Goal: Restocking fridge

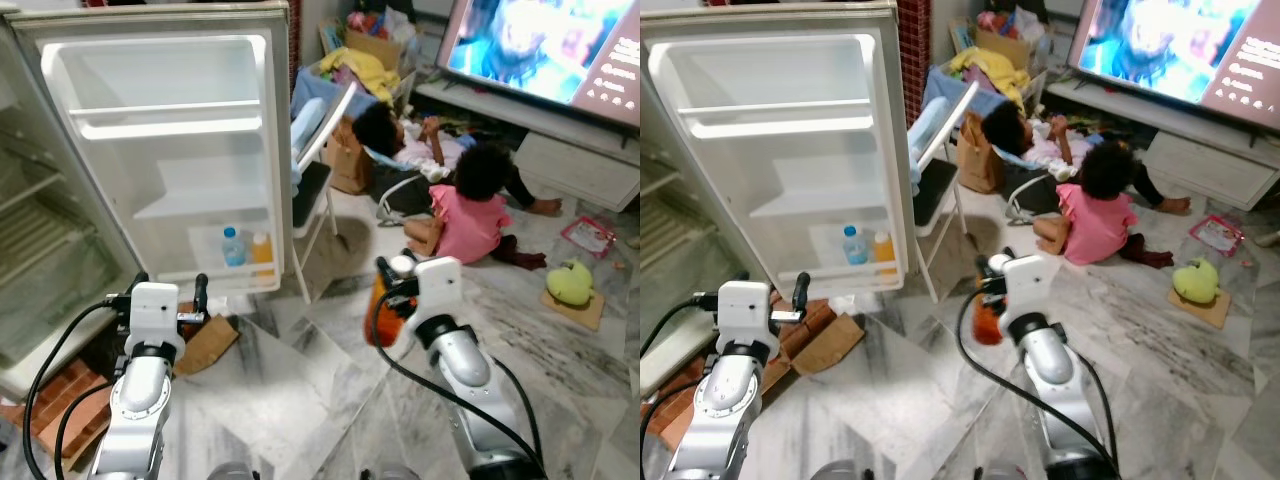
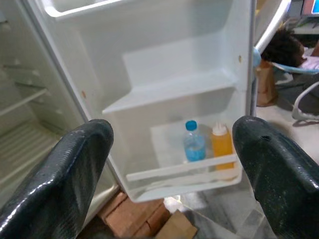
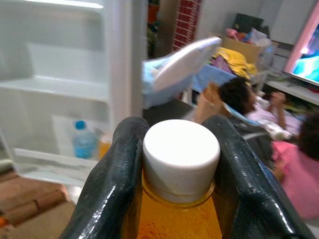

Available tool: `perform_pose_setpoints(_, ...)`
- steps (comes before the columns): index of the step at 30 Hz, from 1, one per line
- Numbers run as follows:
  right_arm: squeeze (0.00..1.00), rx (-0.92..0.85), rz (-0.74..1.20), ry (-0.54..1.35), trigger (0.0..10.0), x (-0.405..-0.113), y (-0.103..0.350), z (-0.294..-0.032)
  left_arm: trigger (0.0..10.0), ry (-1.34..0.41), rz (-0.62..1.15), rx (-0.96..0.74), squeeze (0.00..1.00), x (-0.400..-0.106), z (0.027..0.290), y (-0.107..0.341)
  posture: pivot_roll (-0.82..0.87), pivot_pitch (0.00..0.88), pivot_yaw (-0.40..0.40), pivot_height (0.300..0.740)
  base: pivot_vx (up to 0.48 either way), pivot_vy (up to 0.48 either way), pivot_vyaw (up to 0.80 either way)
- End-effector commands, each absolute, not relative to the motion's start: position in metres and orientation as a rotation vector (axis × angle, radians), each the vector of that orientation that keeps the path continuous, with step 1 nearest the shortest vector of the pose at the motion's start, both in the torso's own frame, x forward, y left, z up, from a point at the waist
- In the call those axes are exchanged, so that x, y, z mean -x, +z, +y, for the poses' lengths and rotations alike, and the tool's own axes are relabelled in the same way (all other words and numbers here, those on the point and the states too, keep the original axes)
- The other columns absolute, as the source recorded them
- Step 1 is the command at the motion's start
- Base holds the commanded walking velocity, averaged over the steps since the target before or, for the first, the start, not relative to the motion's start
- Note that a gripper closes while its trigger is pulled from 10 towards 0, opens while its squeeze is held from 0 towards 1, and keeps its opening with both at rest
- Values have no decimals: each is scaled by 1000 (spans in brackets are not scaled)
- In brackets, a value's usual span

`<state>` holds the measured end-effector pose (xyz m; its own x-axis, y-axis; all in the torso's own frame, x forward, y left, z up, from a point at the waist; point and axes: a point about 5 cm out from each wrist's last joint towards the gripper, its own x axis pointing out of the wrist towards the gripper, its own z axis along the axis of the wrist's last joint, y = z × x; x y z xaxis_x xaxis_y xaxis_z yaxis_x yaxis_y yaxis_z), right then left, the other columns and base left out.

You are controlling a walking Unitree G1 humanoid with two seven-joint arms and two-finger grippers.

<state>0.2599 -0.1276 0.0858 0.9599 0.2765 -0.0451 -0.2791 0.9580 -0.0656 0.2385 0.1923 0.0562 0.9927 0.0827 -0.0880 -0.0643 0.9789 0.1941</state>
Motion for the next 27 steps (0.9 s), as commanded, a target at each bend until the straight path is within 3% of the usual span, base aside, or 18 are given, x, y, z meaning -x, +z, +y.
perform_pose_setpoints(1,0,97,-1,249,10000,-265,94,-139,10000,54,82,-171,0,-241,183,60,7,4,-34,740,0,480,0)
perform_pose_setpoints(27,0,91,-14,189,10000,-273,97,-145,10000,13,64,-166,0,-245,178,62,-1,11,-30,740,0,480,0)
